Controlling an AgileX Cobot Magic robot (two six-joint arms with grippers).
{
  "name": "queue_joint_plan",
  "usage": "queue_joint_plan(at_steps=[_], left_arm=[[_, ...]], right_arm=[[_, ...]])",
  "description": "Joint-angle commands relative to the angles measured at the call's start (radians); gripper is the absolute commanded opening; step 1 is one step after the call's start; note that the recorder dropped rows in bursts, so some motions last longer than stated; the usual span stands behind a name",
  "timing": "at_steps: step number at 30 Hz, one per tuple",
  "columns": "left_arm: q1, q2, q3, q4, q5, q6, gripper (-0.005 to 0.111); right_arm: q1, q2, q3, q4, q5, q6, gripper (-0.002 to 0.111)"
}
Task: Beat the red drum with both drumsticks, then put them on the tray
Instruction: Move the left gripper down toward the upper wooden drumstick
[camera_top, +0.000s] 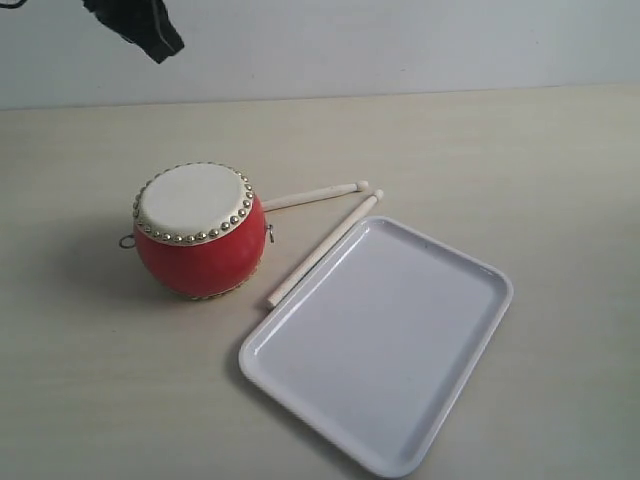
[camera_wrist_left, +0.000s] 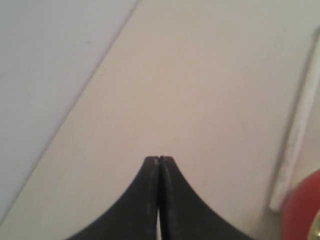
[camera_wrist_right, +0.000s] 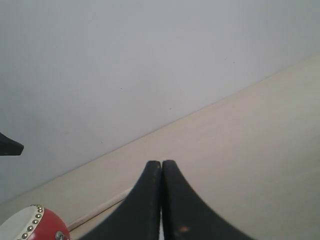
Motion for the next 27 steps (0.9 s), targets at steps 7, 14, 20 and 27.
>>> queue_joint_plan(at_steps=[7,14,20,27], left_arm=[[-0.233,0.010,-0.037,0.167,0.025,-0.040,0.000],[-0.312,0.065,-0.037,0.173,0.011,-0.084,0.000],[-0.321,0.094,-0.021,0.171,-0.043,-0.106,0.000],[-0.322,0.125,-0.019,0.160,-0.040,-0.110,0.000]], right_arm=[[0.001,-0.007,0.005,0.003,-0.002,-0.007,0.000],[0.001,-0.007,0.005,0.003,-0.002,-0.007,0.000],[0.001,-0.007,0.005,0.000,-0.002,-0.007,0.000],[0.001,-0.007,0.005,0.000,-0.002,-0.007,0.000]])
